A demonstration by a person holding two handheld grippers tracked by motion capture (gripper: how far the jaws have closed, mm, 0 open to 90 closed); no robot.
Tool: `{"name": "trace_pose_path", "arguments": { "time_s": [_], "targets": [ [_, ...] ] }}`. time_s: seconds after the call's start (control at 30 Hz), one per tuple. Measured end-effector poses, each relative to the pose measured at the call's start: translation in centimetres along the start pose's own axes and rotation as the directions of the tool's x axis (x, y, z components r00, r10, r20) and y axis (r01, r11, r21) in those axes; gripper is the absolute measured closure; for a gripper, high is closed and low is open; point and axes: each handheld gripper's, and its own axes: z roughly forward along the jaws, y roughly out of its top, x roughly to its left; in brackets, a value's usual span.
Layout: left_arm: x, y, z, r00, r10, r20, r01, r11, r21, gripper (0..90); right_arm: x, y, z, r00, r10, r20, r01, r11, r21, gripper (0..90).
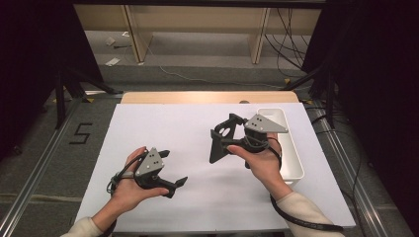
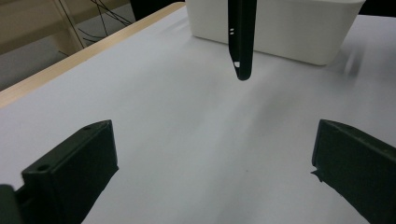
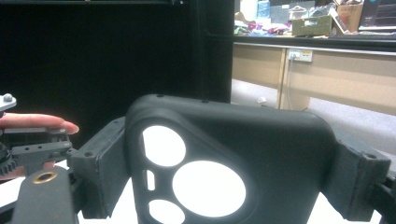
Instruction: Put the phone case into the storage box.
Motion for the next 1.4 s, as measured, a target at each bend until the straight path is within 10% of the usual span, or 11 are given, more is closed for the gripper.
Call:
{"name": "trace_pose_path", "arguments": {
  "time_s": [1.4],
  "targets": [
    [0.4,-1.0,-0.7,0.9998,0.002,-0.018,-0.002,0.9999,0.011,0.0,-2.2,1.3,-1.6,0.9973,0.013,0.073,-0.011,0.999,-0.033,15.8]
  ]
}}
